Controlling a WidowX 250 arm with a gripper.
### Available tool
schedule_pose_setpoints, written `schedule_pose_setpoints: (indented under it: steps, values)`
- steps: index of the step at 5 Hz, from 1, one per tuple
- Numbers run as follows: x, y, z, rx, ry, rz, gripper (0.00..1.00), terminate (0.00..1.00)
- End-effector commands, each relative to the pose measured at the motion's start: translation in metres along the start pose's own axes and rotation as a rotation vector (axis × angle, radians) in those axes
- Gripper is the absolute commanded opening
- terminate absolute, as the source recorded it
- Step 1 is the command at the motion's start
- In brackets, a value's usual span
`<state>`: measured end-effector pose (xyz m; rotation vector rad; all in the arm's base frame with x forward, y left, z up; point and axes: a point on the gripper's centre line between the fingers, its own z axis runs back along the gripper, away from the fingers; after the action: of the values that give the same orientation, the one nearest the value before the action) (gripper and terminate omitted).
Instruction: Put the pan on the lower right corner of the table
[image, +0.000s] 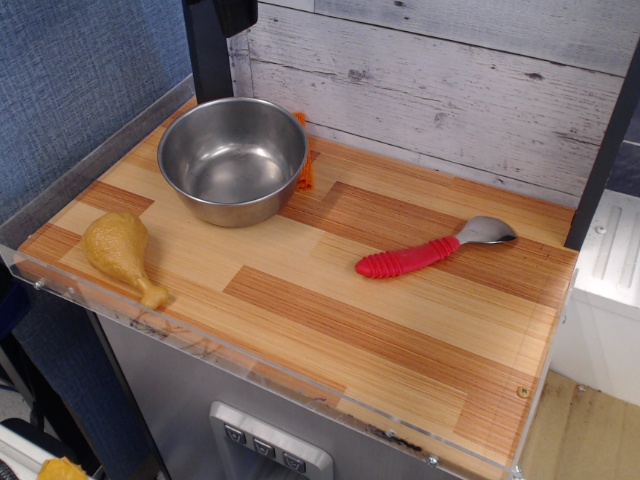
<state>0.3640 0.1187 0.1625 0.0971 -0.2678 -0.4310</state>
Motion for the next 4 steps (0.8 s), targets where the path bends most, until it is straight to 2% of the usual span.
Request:
schedule_pose_setpoints:
  steps: [1,2,4]
  values:
    - [0.0,0.0,0.0,0.0,0.0,0.0,1.0,0.0]
    - [-0.019,-0.004,-0.002,-0.042,0.021,0.173,1.0,0.0]
    - [-0.049,0.004,-0.01,-0.058,0.048,0.323,1.0,0.0]
